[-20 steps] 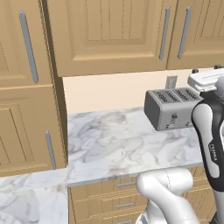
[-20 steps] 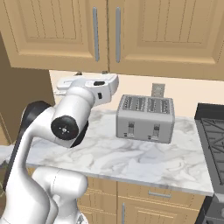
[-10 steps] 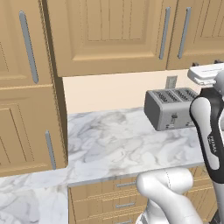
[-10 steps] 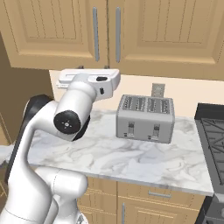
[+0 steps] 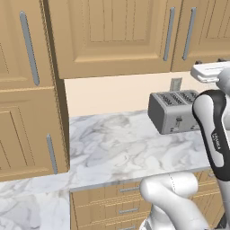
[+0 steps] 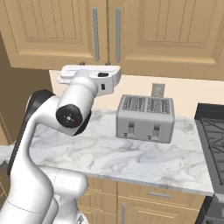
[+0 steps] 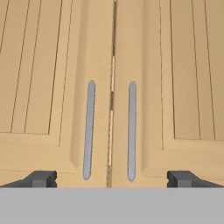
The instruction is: Open the cabinet, pick the kettle from the cabinet, and place it in the sink.
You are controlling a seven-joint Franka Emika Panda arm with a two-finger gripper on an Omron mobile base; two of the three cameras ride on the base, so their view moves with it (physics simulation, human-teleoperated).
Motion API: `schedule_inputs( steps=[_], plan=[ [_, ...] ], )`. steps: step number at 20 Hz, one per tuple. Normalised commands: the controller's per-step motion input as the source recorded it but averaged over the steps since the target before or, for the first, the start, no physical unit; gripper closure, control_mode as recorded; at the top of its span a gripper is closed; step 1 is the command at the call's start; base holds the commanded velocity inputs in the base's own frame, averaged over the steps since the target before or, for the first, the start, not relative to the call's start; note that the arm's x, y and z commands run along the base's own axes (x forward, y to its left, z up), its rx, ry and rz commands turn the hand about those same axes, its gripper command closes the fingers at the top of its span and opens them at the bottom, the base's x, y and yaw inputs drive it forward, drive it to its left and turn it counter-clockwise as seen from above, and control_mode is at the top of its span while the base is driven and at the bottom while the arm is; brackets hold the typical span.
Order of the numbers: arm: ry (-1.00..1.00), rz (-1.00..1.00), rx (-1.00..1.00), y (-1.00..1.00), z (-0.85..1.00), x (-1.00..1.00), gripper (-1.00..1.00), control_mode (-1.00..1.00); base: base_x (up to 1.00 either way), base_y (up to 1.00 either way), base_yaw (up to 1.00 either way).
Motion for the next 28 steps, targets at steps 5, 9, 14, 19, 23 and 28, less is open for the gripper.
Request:
schedule_inputs(
  steps=[5,9,14,19,23,28],
  plan=[
    [0.00,0.00,0.00,0.00,0.00,0.23,-1.00,-1.00,0.00,0.00,0.00],
    [0.00,0.00,0.01,0.00,0.00,0.29,-1.00,-1.00,0.00,0.00,0.00],
    [0.00,0.00,0.02,-0.05,0.00,0.24,-1.00,-1.00,0.00,0.00,0.00],
    [0.00,0.00,0.02,-0.11,0.00,0.21,-1.00,-1.00,0.00,0.00,0.00],
    [0.00,0.00,0.03,-0.10,0.00,0.25,-1.00,-1.00,0.00,0.00,0.00],
    [0.00,0.00,0.02,-0.07,0.00,0.25,-1.00,-1.00,0.00,0.00,0.00]
  ],
)
